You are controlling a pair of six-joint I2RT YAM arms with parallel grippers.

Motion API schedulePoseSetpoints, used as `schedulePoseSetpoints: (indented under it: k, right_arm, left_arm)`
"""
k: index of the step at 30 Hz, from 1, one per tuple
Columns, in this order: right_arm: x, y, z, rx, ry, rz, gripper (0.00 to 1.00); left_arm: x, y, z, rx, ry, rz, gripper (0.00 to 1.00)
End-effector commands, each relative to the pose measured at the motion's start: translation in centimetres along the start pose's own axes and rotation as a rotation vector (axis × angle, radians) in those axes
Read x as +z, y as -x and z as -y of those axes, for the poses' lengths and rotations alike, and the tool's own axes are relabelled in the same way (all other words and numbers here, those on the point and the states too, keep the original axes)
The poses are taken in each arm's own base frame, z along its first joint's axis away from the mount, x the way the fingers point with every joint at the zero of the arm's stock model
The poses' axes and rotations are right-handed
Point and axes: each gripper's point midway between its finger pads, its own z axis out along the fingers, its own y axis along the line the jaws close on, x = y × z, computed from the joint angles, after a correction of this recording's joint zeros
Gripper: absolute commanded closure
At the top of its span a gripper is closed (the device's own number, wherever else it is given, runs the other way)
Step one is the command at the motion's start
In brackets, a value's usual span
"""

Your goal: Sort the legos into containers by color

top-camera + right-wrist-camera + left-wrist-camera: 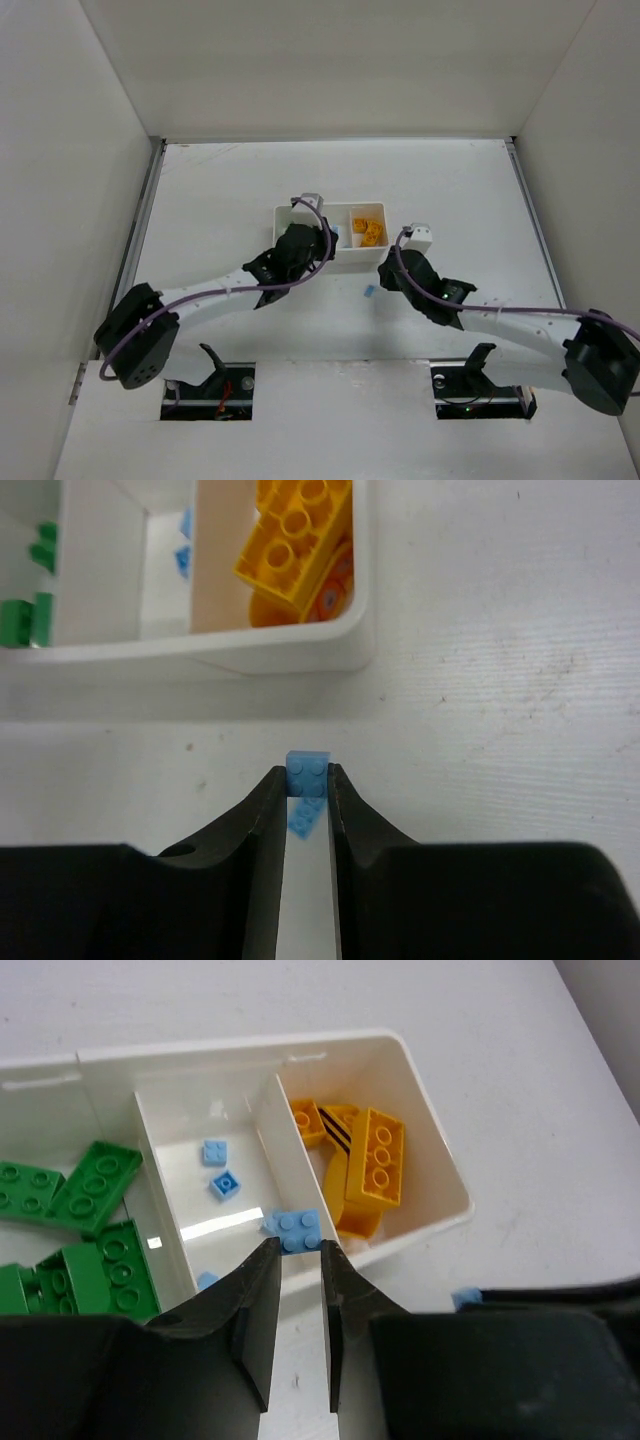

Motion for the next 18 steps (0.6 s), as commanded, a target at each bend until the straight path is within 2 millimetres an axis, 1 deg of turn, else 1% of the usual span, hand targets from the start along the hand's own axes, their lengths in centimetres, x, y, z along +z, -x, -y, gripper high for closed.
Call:
schedulePoseSetpoints:
  k: [1,3,5,7,9,12,13,16,18]
  right_arm:
    - [-1.4,2.5,-1.2,0.035,0.060,0.089,0.78]
    - [-2.1,3.5,-2.0,0.047,0.093,0.117,0.78]
    - [-2.5,5.0,-2.9,0.039,0.120,0.145,0.78]
    - [-2.6,6.0,-3.8,0.029,0.140,0.162,0.78]
    - [-2.5,7.0,-4.8,0.018,0.160,0.177,0.78]
    - [-2.0,8.2,-6.6,0.005,0.193,0.196,0.78]
    - [-1.7,8.6,-7.1,0.002,0.204,0.196,0.78]
    - [-0.3,9.7,-9.0,-0.016,0.228,0.201,0.77]
    - [0.6,10.1,-10.4,-0.027,0.244,0.197,0.77]
  left_arm:
    - [2.6,2.4,0.7,-0.030,0.000,0.036,0.83]
    - [4.0,2.3,0.7,-0.022,0.009,0.024,0.82]
    - [5.5,2.0,0.0,-0.016,0.039,0.009,0.80]
    - [6.3,1.9,-0.6,-0.024,0.059,-0.003,0.77]
    - [6.5,2.0,-0.9,-0.021,0.067,-0.004,0.73]
    - [6.0,2.6,-1.3,-0.019,0.076,0.012,0.62]
    - [5.6,2.9,-1.5,-0.022,0.079,0.019,0.60]
    - [3.9,3.6,-2.2,-0.033,0.092,0.049,0.59]
    - [2.2,3.6,-3.0,-0.042,0.106,0.076,0.58]
